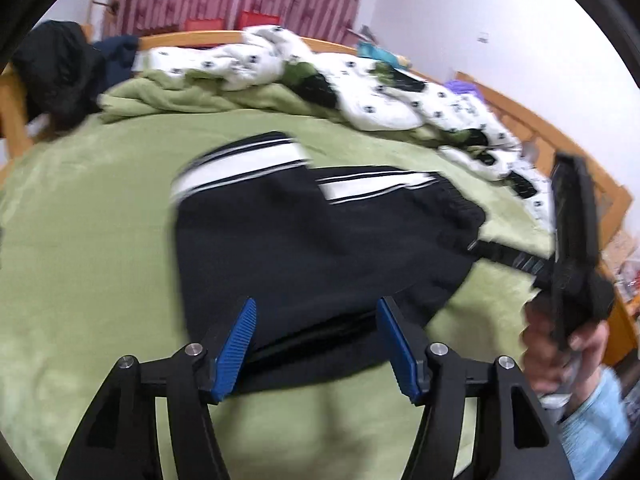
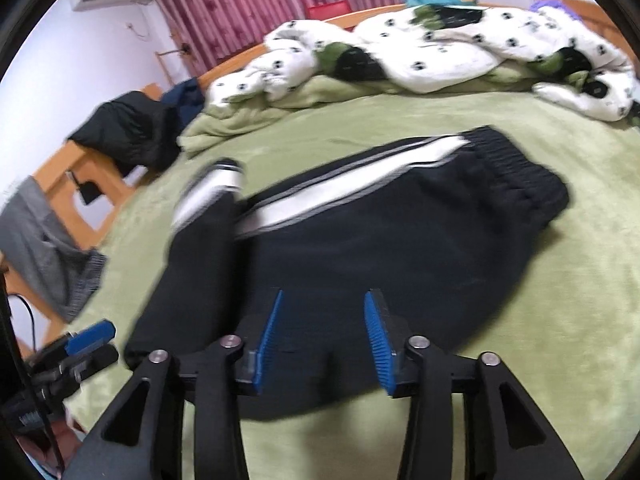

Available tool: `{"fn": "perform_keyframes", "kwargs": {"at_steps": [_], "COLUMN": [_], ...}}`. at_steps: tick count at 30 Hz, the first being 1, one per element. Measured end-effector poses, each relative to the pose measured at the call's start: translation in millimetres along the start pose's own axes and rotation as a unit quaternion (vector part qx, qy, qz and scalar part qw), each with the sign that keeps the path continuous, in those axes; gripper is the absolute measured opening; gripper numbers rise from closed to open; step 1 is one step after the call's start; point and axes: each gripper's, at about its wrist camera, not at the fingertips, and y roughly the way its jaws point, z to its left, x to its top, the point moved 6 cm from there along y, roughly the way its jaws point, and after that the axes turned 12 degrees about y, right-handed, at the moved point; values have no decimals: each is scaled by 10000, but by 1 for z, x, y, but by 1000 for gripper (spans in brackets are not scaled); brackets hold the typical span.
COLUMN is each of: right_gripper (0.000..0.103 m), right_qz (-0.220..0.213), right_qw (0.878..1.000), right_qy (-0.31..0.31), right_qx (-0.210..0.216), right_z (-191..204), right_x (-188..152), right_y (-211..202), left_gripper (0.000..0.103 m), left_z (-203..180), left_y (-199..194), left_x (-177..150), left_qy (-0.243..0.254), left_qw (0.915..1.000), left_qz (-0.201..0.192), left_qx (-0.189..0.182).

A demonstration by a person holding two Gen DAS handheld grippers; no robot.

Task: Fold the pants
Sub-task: 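Lift the held leg with the left gripper and fold it over the pants, then lay the folded leg down and open the left gripper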

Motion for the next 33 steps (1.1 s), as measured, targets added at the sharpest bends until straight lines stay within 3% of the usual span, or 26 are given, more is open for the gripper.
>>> {"fn": "perform_keyframes", "kwargs": {"at_steps": [2,4,9,11,12,13,16,20,24,30,33], "right_gripper": [54,60,60,48,29,22,18,18,17,17,17], "right_qz": [135,309,825,1009,1066,969,625,271,157,24,-166], "right_qw": [9993,9975,9953,9939,9932,9940,9944,9936,9921,9914,9919], "right_qy": [81,149,167,182,199,180,-149,-552,-819,-899,-799], "right_qx": [352,610,477,417,415,467,845,945,938,955,970], "right_z": [15,33,56,61,64,67,90,111,109,75,50], "right_x": [-4,-12,-34,-42,-44,-43,-26,0,26,54,73], "right_y": [7,19,70,87,91,86,56,19,3,-7,-22], "left_gripper": [60,60,60,60,60,60,60,61,62,62,61], "left_z": [20,37,61,61,60,59,51,33,15,-14,-32], "left_y": [0,5,20,31,36,39,43,55,75,93,98], "left_x": [-20,-43,-77,-85,-89,-92,-87,-73,-65,-52,-45], "left_qy": [-30,-267,-1104,-1341,-1453,-1561,-1690,-1697,-1664,-1513,-1164], "left_qw": [9993,9982,9926,9888,9866,9846,9816,9782,9811,9878,9927], "left_qz": [225,485,500,528,536,494,259,125,217,211,276], "left_qx": [297,222,-86,-391,-514,-614,-847,-1194,-963,-310,126]}}
